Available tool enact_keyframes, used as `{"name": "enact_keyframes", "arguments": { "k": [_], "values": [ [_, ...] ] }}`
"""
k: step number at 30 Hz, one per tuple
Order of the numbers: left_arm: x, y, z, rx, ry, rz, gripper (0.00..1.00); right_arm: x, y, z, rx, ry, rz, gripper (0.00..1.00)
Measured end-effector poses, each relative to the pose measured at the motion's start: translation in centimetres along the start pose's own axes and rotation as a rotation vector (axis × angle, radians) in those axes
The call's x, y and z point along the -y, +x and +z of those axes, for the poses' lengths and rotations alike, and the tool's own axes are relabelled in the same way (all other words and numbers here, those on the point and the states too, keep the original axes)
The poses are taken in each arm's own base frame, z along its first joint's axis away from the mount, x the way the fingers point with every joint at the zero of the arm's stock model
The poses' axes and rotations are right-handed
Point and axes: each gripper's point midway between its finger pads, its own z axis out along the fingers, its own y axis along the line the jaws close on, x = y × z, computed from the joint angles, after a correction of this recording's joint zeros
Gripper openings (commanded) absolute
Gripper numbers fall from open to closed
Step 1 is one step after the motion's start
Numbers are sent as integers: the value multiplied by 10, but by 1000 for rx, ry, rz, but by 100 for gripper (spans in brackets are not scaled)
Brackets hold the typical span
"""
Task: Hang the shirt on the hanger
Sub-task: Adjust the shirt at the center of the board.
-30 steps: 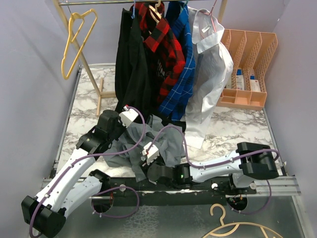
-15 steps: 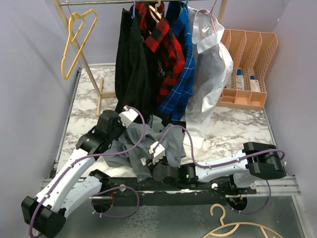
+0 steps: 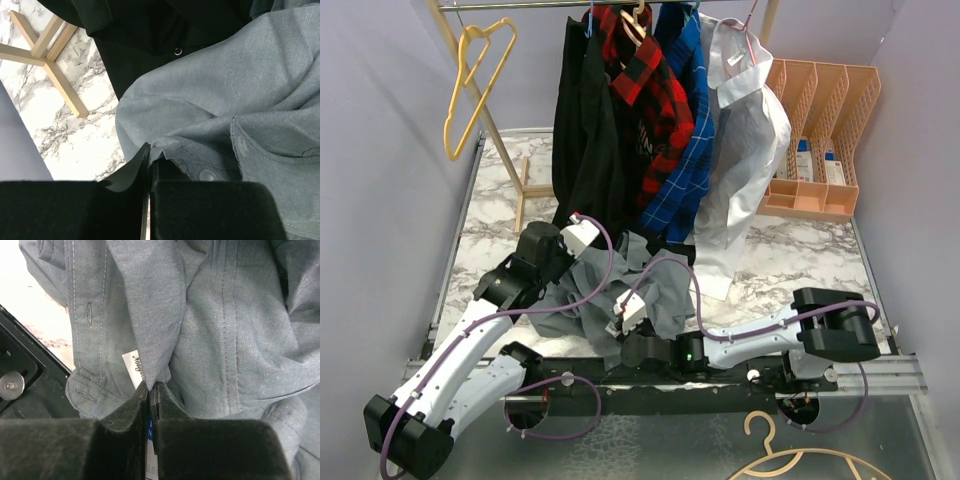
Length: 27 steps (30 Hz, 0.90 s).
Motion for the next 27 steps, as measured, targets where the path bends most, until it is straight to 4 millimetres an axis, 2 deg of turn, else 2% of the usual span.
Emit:
{"name": "enact_keyframes", "arguments": {
  "k": [3, 7, 12, 16, 21, 22, 23, 25, 26, 27],
  "values": [
    [0, 2, -1, -7, 8, 28, 0, 1, -5, -3, 1, 1, -6, 1],
    [5, 6, -8, -1, 52, 109, 0, 6, -33, -21, 40, -10, 1, 1],
    [17, 7, -21, 35, 135, 199, 0, 15, -104, -52, 173, -21, 53, 1],
    [31, 4, -31, 64, 224, 226, 0, 26, -150, -59, 234, 10, 74, 1],
    [41, 3, -34, 74, 279, 214, 0, 53, -161, -49, 230, 85, 35, 2],
    [42, 3, -34, 75, 283, 212, 9, 63, -162, -44, 224, 109, 27, 1],
    [42, 3, -34, 77, 284, 210, 28, 71, -162, -40, 219, 125, 22, 1],
    [41, 2, -36, 86, 280, 213, 79, 87, -162, -33, 211, 153, 16, 1],
    [40, 0, -37, 93, 275, 213, 94, 98, -161, -28, 203, 168, 12, 1],
    [39, -3, -40, 99, 270, 206, 98, 105, -159, -25, 196, 175, 7, 1]
  ]
}}
